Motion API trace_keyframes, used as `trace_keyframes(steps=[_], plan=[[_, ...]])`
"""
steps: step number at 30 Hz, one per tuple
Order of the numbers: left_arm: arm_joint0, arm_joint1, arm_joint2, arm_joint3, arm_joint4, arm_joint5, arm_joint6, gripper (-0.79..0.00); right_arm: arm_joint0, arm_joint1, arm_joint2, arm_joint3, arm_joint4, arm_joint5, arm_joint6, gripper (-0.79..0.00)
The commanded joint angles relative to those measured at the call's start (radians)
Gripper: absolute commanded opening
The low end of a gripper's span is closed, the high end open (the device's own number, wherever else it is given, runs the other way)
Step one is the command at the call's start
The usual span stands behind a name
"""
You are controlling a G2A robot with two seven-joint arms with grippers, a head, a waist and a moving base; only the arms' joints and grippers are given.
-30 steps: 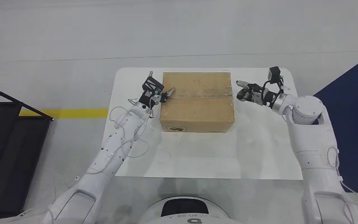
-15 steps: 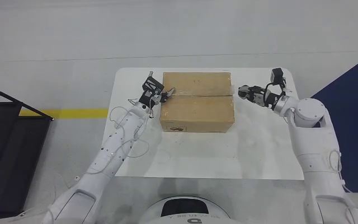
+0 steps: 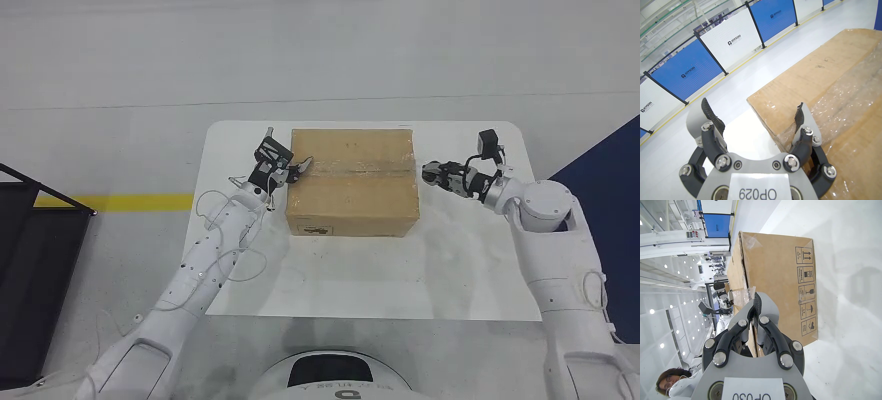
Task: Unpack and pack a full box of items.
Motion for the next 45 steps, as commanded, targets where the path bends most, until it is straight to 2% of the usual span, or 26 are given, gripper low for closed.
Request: trace_keyframes(steps=[1, 14, 15, 18, 20, 22, 24, 25, 30, 33, 35, 36, 45], plan=[[0.000, 0.000, 0.000, 0.000, 0.000, 0.000, 0.000, 0.000, 0.002, 0.001, -0.002, 0.005, 0.001, -0.004, 0.000, -0.785], [0.000, 0.000, 0.000, 0.000, 0.000, 0.000, 0.000, 0.000, 0.006, 0.008, -0.026, 0.027, -0.013, 0.001, 0.009, -0.785], [0.000, 0.000, 0.000, 0.000, 0.000, 0.000, 0.000, 0.000, 0.009, 0.008, -0.029, 0.030, -0.017, 0.006, 0.006, -0.767], [0.000, 0.000, 0.000, 0.000, 0.000, 0.000, 0.000, 0.000, 0.017, 0.009, -0.037, 0.042, -0.024, 0.027, 0.002, -0.619], [0.000, 0.000, 0.000, 0.000, 0.000, 0.000, 0.000, 0.000, 0.023, 0.009, -0.041, 0.051, -0.025, 0.049, -0.008, -0.566], [0.000, 0.000, 0.000, 0.000, 0.000, 0.000, 0.000, 0.000, 0.029, 0.009, -0.042, 0.060, -0.022, 0.068, -0.019, -0.443], [0.000, 0.000, 0.000, 0.000, 0.000, 0.000, 0.000, 0.000, 0.035, 0.008, -0.030, 0.075, 0.006, 0.091, -0.048, -0.046], [0.000, 0.000, 0.000, 0.000, 0.000, 0.000, 0.000, 0.000, 0.036, 0.008, -0.020, 0.081, 0.030, 0.094, -0.065, 0.000], [0.000, 0.000, 0.000, 0.000, 0.000, 0.000, 0.000, 0.000, 0.019, -0.001, 0.056, 0.077, 0.223, 0.061, -0.190, 0.000], [0.000, 0.000, 0.000, 0.000, 0.000, 0.000, 0.000, 0.000, -0.003, -0.006, 0.062, 0.028, 0.293, -0.011, -0.179, 0.000], [0.000, 0.000, 0.000, 0.000, 0.000, 0.000, 0.000, 0.000, -0.010, -0.008, 0.047, -0.003, 0.323, -0.036, -0.126, 0.000], [0.000, 0.000, 0.000, 0.000, 0.000, 0.000, 0.000, 0.000, -0.010, -0.008, 0.042, -0.007, 0.331, -0.039, -0.098, 0.000], [0.000, 0.000, 0.000, 0.000, 0.000, 0.000, 0.000, 0.000, -0.010, -0.008, 0.042, -0.007, 0.331, -0.039, -0.098, 0.000]])
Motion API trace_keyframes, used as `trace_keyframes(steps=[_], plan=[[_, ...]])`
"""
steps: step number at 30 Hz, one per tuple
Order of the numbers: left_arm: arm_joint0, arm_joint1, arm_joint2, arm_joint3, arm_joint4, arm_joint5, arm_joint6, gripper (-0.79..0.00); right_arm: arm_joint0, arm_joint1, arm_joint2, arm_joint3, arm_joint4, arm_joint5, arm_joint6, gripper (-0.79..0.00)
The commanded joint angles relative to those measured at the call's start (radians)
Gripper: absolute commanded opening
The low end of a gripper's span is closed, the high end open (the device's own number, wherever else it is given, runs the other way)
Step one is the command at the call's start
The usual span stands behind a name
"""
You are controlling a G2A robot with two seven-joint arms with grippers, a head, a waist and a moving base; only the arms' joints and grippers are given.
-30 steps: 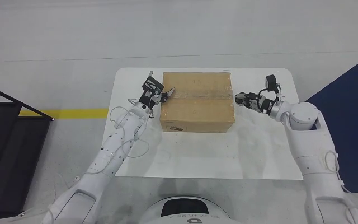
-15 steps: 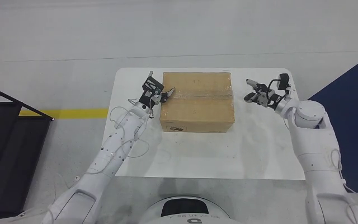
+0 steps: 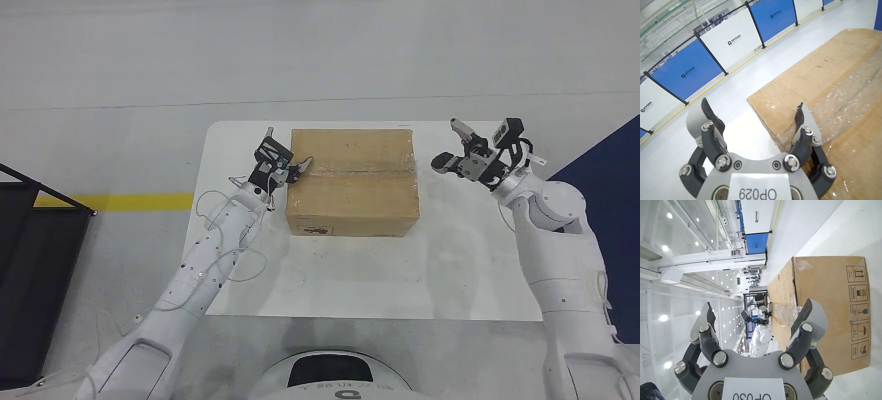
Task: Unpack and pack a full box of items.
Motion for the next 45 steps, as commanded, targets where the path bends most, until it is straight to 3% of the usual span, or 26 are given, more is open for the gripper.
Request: trace_keyframes(steps=[1, 4, 6, 7, 8, 12, 17, 24, 37, 45], plan=[[0.000, 0.000, 0.000, 0.000, 0.000, 0.000, 0.000, 0.000, 0.000, 0.000, 0.000, 0.000, 0.000, 0.000, 0.001, 0.000], [0.000, 0.000, 0.000, 0.000, 0.000, 0.000, 0.000, 0.000, 0.000, -0.005, -0.016, -0.028, 0.052, -0.008, 0.039, 0.000], [0.000, 0.000, 0.000, 0.000, 0.000, 0.000, 0.000, 0.000, 0.023, -0.009, -0.073, -0.072, -0.029, 0.016, 0.014, 0.000], [0.000, 0.000, 0.000, 0.000, 0.000, 0.000, 0.000, 0.000, 0.045, -0.014, -0.116, -0.112, -0.060, 0.052, -0.001, -0.471], [0.000, 0.000, 0.000, 0.000, 0.000, 0.000, 0.000, 0.000, 0.064, -0.017, -0.148, -0.137, -0.086, 0.079, -0.008, -0.785], [0.000, 0.000, 0.000, 0.000, 0.000, 0.000, 0.000, 0.000, 0.139, -0.031, -0.279, -0.220, -0.204, 0.184, -0.021, -0.785], [0.000, 0.000, 0.000, 0.000, 0.000, 0.000, 0.000, 0.000, 0.249, -0.065, -0.471, -0.192, -0.336, 0.343, -0.091, -0.785], [0.000, 0.000, 0.000, 0.000, 0.000, 0.000, 0.000, 0.000, 0.352, -0.119, -0.634, -0.095, -0.332, 0.357, -0.135, -0.785], [0.000, 0.000, 0.000, 0.000, 0.000, 0.000, 0.000, 0.000, 0.437, -0.196, -0.775, 0.065, -0.301, 0.364, -0.208, -0.785], [0.000, 0.000, 0.000, 0.000, 0.000, 0.000, 0.000, 0.000, 0.445, -0.209, -0.775, 0.105, -0.304, 0.376, -0.212, -0.785]])
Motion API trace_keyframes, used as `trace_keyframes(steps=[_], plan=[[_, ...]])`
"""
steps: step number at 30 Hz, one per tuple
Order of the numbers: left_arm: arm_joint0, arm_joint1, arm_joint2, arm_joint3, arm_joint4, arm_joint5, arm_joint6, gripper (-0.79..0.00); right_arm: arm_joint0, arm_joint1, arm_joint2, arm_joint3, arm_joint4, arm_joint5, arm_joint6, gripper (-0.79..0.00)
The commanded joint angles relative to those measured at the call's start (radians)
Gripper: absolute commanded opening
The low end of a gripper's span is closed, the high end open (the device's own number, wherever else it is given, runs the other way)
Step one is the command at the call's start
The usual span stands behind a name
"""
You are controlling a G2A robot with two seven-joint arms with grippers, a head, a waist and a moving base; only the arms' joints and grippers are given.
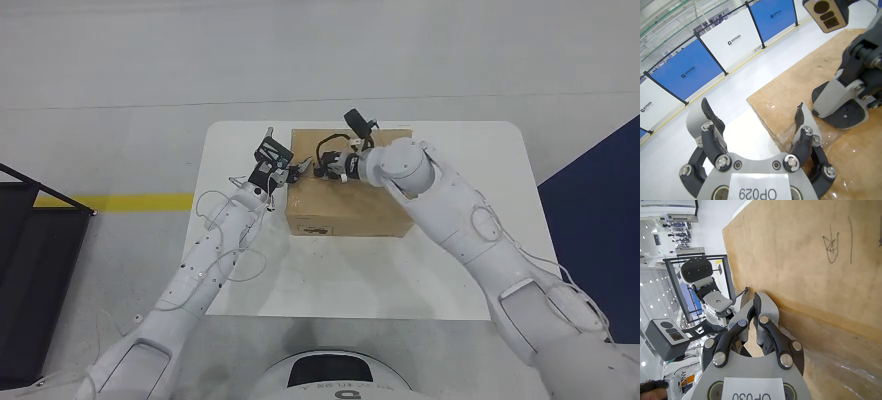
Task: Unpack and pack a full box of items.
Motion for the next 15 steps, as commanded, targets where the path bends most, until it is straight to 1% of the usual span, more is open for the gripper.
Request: trace_keyframes(steps=[1, 5, 15], plan=[[0.000, 0.000, 0.000, 0.000, 0.000, 0.000, 0.000, 0.000, -0.006, 0.003, 0.014, -0.001, -0.001, 0.006, -0.005, -0.785], [0.000, 0.000, 0.000, 0.000, 0.000, 0.000, 0.000, 0.000, -0.026, 0.017, 0.055, -0.011, -0.016, 0.027, -0.004, -0.785], [0.000, 0.000, 0.000, 0.000, 0.000, 0.000, 0.000, 0.000, -0.128, 0.079, 0.192, -0.114, -0.094, 0.091, 0.061, -0.785]])
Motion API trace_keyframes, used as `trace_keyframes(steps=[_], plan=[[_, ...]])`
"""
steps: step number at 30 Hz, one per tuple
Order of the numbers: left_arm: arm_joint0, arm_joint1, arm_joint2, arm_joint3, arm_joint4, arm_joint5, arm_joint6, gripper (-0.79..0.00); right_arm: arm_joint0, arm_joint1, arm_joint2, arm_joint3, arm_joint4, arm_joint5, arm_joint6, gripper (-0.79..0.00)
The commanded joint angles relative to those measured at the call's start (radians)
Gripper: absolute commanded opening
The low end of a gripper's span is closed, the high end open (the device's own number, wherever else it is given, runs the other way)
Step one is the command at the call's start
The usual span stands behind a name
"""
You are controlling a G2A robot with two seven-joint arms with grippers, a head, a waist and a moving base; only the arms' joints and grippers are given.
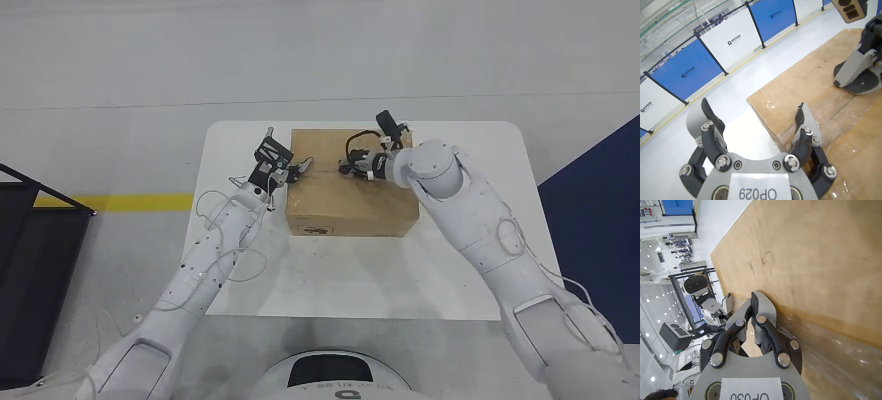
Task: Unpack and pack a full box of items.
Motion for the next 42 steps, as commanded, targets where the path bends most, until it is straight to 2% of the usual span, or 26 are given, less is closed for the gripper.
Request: trace_keyframes(steps=[1, 11, 26, 42], plan=[[0.000, 0.000, 0.000, 0.000, 0.000, 0.000, 0.000, 0.000, -0.016, 0.009, 0.017, -0.018, -0.021, 0.017, 0.008, -0.785], [0.000, 0.000, 0.000, 0.000, 0.000, 0.000, 0.000, 0.000, -0.082, 0.039, 0.093, -0.088, -0.065, 0.057, 0.030, -0.785], [0.000, 0.000, 0.000, 0.000, 0.000, 0.000, 0.000, 0.000, -0.208, 0.086, 0.296, -0.164, -0.022, 0.068, 0.020, -0.785], [0.000, 0.000, 0.000, 0.000, 0.000, 0.000, 0.000, 0.000, -0.345, 0.115, 0.444, -0.289, 0.012, 0.102, -0.049, -0.785]])
